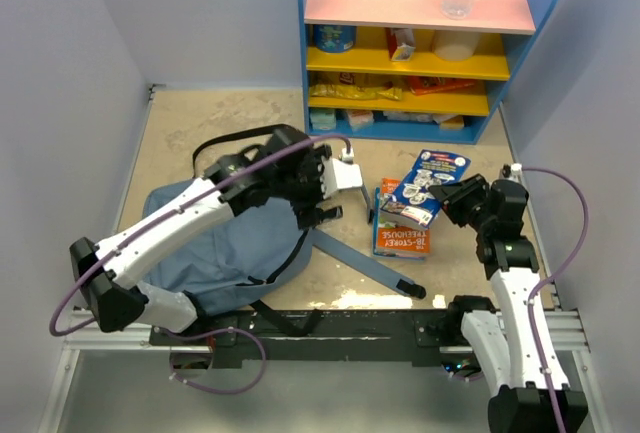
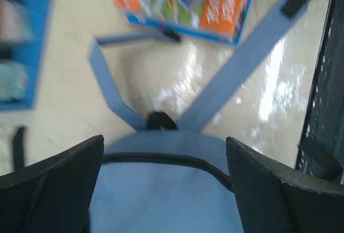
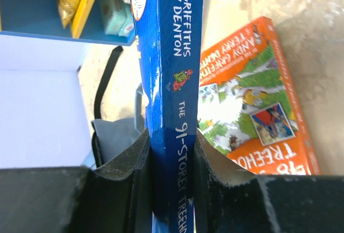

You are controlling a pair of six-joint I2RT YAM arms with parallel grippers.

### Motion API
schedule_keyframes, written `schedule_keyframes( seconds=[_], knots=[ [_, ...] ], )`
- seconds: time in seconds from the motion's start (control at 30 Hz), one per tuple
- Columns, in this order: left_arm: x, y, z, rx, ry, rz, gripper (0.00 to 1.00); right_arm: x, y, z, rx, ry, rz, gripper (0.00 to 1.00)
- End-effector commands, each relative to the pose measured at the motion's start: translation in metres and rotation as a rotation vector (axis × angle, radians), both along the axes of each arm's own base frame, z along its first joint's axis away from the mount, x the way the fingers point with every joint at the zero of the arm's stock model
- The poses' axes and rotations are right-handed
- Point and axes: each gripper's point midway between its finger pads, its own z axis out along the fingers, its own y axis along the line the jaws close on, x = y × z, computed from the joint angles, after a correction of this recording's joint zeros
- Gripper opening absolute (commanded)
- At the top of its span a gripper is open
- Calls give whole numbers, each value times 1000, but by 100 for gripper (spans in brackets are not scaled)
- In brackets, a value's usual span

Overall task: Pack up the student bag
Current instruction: Pick up the book from the center of the board, then place the book in the student bag.

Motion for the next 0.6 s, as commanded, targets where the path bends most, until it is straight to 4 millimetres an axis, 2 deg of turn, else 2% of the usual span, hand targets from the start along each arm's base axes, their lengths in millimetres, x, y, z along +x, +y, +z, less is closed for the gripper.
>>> schedule_keyframes(
  seconds=[0.0, 0.03, 0.07, 0.1, 0.13, 0.23, 0.5, 0.57],
  knots=[
    [-13, 14, -70, 170, 67, 101, 100, 15, 9, 62, -4, -197, 68, 0],
    [-7, 17, -73, 171, 20, 138, 100, 15, 9, 64, -13, -204, 70, 0],
    [-10, 13, -72, 164, -2, 133, 100, 15, 8, 67, -21, -211, 69, 0],
    [-7, 19, -78, 180, -29, 176, 100, 15, 8, 69, -26, -213, 69, 0],
    [3, 22, -73, 177, -83, 235, 100, 15, 7, 69, -35, -212, 70, 0],
    [13, 30, -75, 194, -109, 355, 100, 15, 8, 66, -34, -203, 75, 0],
    [8, 50, -102, 261, -110, 396, 100, 15, 10, 51, -22, -167, 81, 0],
    [6, 53, -100, 258, -111, 393, 93, 16, 9, 50, -20, -163, 76, 0]
  ],
)
